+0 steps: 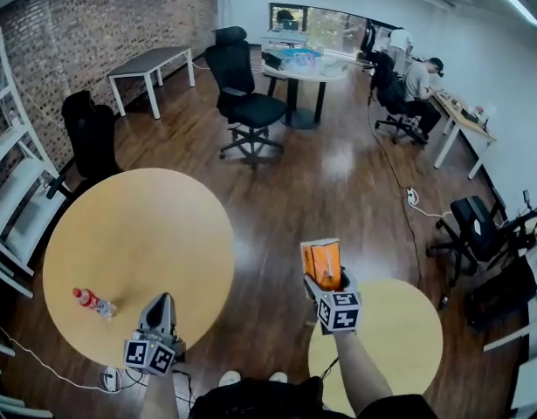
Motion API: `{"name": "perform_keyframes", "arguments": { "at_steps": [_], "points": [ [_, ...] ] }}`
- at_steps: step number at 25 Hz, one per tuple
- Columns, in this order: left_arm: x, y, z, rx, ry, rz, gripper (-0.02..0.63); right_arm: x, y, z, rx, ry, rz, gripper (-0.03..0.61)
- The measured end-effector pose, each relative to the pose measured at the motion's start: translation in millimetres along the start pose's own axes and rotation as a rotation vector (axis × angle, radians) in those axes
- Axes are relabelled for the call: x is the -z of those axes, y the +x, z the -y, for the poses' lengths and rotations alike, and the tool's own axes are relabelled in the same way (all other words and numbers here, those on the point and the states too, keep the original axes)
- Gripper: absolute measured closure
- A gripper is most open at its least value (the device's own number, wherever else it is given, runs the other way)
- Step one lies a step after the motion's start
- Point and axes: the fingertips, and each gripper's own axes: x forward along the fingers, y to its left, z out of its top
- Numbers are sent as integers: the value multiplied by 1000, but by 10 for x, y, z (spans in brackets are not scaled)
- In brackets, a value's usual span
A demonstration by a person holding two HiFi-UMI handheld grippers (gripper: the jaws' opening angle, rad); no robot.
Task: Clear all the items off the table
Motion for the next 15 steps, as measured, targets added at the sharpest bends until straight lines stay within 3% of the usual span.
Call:
{"name": "perform_keyframes", "arguments": {
  "at_steps": [9,15],
  "points": [
    [-481,-1070,-961,-313,49,51,623,-261,703,-1668,-282,-113,-19,169],
    [-546,-1294,-1371,-370,28,90,623,-410,812,-2363,-354,-200,-22,169]
  ]
}}
